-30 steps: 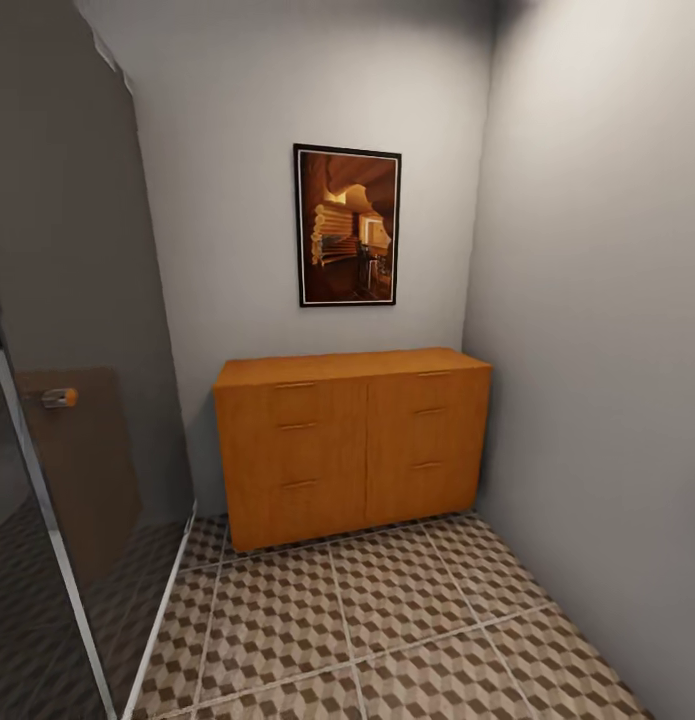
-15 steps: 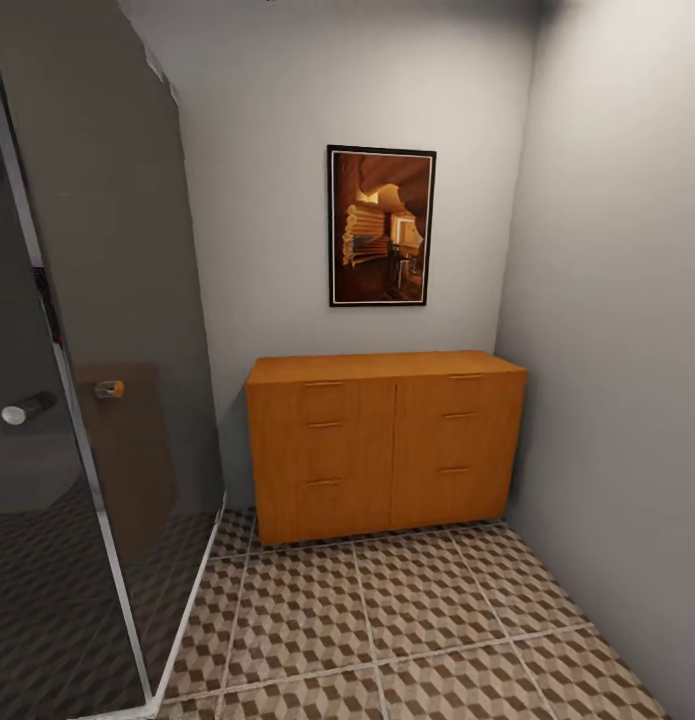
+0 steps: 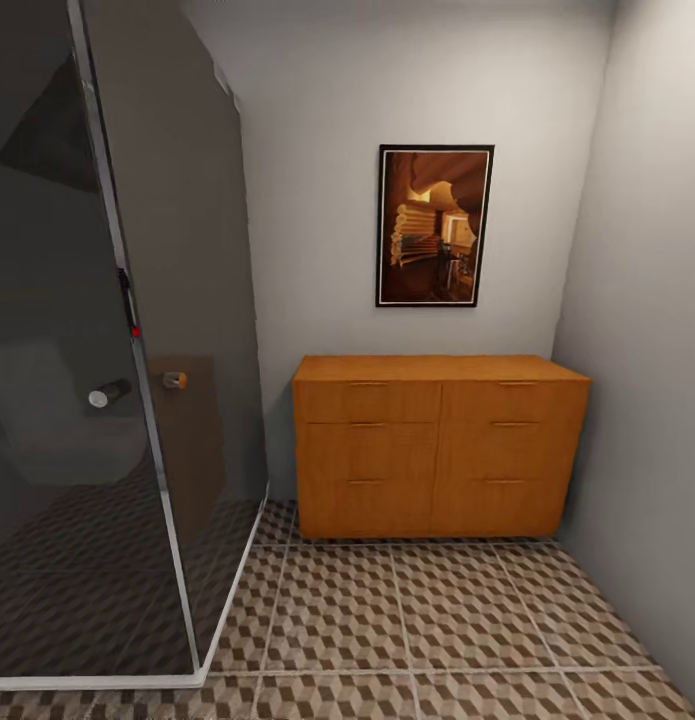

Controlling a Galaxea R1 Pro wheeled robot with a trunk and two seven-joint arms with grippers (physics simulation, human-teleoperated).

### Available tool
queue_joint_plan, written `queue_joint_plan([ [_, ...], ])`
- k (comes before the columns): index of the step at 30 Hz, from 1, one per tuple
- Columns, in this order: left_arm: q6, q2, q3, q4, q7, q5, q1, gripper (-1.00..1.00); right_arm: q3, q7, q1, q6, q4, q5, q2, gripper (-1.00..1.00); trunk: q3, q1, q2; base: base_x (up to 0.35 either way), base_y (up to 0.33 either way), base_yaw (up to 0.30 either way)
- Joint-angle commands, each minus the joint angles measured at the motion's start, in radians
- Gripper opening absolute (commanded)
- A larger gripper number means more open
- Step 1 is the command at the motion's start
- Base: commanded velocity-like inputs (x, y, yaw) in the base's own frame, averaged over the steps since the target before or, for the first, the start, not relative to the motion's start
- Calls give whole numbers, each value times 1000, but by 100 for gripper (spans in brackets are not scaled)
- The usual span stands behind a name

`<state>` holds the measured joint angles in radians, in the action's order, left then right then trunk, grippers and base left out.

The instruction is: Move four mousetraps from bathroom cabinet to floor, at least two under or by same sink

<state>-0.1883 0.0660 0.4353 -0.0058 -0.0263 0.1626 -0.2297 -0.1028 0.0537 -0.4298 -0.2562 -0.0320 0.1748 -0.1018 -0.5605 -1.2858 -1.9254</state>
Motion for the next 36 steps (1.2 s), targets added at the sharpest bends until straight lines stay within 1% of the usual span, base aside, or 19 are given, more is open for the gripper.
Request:
queue_joint_plan([
  [1, -3, 0, -3, 1, -4, 10, -1, -100, -8, 3, -1, -2, -2, 3, 0, -100, -1, 0, -1, 0, 0, 297],
  [10, -3, -2, -4, 1, -5, 9, -1, -100, -8, 1, 12, 1, -2, 5, 5, -100, -1, 0, -1, 0, 0, 297],
  [13, -3, -2, -4, 1, -5, 9, -1, -100, -8, 1, 12, -1, -2, 27, 3, -100, -1, 0, -1, 0, 0, 297],
  [15, -3, -2, -4, 1, -6, 9, -1, -100, -8, 1, 12, -1, -2, 31, 1, -100, -1, 0, -1, 0, 0, 297],
  [36, -3, -2, -5, 1, -6, 8, 0, -100, -8, 9, 19, 4, -2, 33, -2, -100, -1, 0, -1, 0, 0, 297],
])
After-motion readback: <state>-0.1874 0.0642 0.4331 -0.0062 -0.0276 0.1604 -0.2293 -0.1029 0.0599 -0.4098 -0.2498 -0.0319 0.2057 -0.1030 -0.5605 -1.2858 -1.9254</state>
